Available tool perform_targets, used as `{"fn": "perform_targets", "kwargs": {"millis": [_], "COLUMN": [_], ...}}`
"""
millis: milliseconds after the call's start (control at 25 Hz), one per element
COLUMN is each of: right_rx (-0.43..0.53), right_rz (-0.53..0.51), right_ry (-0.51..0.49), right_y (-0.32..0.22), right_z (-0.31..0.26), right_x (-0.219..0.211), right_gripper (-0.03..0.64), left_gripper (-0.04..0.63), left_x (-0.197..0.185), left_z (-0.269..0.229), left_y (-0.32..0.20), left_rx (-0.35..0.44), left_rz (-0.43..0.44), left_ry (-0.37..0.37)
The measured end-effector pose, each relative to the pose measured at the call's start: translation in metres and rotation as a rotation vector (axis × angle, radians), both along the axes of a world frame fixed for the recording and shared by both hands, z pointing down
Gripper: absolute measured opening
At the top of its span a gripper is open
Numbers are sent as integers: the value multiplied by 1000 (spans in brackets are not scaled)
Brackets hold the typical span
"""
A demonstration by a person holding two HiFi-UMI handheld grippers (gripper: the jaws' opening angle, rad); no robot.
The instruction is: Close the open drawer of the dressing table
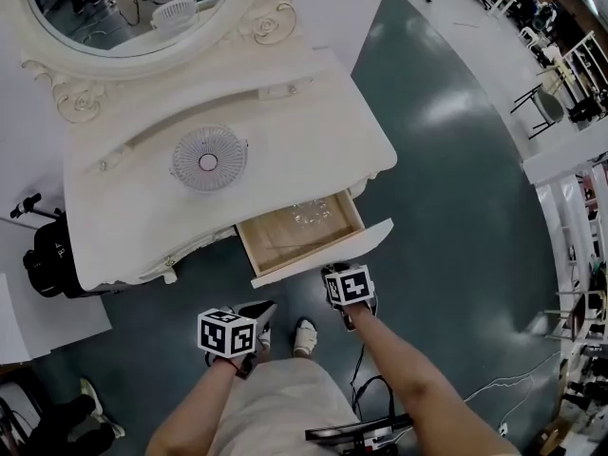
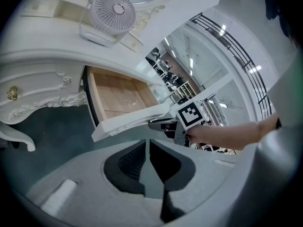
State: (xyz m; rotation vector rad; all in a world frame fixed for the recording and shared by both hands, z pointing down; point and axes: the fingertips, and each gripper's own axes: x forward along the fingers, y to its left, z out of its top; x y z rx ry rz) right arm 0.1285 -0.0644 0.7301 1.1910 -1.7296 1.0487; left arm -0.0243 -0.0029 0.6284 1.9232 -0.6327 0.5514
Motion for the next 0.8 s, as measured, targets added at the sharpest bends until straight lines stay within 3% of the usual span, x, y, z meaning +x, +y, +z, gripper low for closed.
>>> {"fn": "perform_targets", "kwargs": {"millis": [800], "right_rx": [-13], "right_rz": [1], "right_ry": [6], "right_y": [-29], "right_z": [1], "right_x": [-6], "right_gripper": [133], "left_gripper": [11], "left_x": [-2], "left_z": [17], "left_y": [-12], "left_rx": [-42], "left_rz": [-33], "left_ry": [-13]}}
